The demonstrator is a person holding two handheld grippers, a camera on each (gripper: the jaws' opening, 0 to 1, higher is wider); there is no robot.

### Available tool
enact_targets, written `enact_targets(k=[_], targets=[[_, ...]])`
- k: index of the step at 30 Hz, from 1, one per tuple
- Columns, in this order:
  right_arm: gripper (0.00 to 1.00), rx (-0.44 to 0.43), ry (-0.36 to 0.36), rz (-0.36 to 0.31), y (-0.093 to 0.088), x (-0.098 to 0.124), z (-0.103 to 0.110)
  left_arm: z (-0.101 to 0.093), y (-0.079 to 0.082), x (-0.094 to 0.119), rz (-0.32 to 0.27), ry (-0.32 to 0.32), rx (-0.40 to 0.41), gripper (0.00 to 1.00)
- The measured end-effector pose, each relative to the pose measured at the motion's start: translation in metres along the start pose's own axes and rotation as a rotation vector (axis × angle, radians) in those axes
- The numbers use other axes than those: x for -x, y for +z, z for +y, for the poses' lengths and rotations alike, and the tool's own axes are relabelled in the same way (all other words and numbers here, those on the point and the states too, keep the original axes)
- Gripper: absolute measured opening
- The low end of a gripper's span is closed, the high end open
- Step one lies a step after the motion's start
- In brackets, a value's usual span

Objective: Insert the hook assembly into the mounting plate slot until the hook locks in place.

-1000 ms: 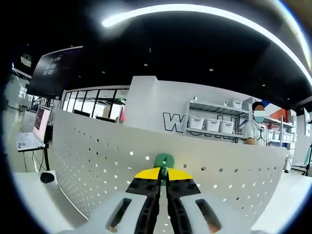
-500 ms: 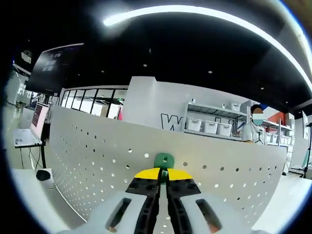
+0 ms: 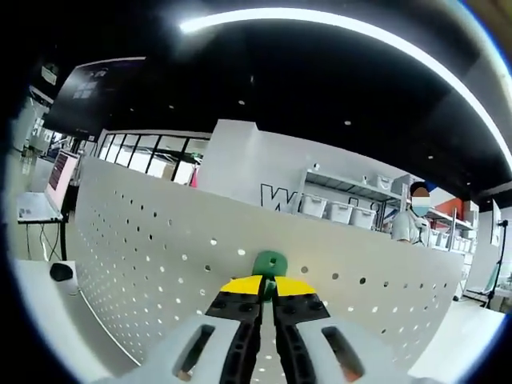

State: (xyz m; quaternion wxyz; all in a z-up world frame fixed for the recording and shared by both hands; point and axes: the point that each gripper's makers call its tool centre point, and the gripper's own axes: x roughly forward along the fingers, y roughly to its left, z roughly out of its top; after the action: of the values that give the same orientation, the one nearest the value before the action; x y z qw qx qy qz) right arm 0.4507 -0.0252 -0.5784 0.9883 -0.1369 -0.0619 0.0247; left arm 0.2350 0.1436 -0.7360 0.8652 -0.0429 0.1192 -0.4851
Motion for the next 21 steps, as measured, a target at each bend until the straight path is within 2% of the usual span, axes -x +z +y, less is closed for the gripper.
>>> enact_targets(k=[3, 4, 10, 21], targets=[[0.01, 0.083, -0.005, 0.029, -0.0018, -0.0007, 0.0003, -0.0001, 0.0005, -0.0001, -0.001, 0.000, -0.002, 0.43], [0.01, 0.086, -0.007, 0.033, -0.0017, -0.0023, 0.0013, -0.0002, 0.0007, -0.0002, -0.002, -0.001, -0.002, 0.43], [0.02, 0.070, 0.003, 0.068, -0.0035, -0.0030, -0.0001, -0.0002, 0.0014, -0.0001, -0.005, -0.002, 0.000, 0.43], [0.03, 0.053, 0.017, 0.065, -0.0059, 0.0015, 0.0016, -0.0018, 0.0016, -0.0003, -0.006, -0.003, -0.005, 0.43]])
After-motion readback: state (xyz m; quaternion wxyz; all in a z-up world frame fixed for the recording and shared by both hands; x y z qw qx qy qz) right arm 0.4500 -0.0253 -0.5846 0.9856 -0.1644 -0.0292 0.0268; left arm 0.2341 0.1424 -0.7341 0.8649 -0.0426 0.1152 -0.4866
